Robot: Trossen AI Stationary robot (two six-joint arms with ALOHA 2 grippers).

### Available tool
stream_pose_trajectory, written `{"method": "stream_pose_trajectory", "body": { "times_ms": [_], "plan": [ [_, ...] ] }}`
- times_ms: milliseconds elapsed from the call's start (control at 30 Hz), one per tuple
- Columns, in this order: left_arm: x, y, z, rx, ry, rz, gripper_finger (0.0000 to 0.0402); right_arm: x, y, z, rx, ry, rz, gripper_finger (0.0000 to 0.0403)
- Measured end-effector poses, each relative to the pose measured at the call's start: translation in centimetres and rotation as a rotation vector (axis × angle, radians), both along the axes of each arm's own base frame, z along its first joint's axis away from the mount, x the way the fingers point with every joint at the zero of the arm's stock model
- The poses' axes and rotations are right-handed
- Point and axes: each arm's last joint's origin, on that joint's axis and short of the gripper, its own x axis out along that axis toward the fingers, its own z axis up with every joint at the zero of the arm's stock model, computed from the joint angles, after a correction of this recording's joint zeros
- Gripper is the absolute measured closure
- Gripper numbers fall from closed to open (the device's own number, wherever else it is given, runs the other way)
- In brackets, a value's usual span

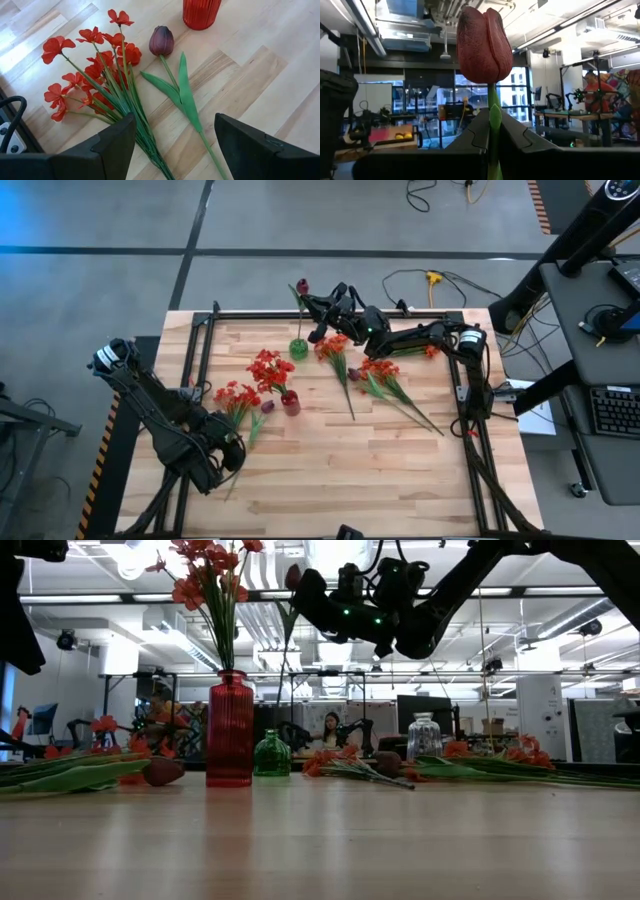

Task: Sort flowers into vase by color
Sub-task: Put the bottom dark red tulip into the green vase

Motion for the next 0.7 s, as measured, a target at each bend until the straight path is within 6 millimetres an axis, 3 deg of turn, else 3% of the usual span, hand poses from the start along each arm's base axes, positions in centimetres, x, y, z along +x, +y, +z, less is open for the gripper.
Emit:
{"method": "stream_pose_trajectory", "body": {
  "times_ms": [700],
  "plan": [
    [-0.01,0.00,-0.01,0.000,0.000,0.000,0.0151,0.15,-0.03,-0.32,0.006,0.036,-0.003,0.0390]
  ]
}}
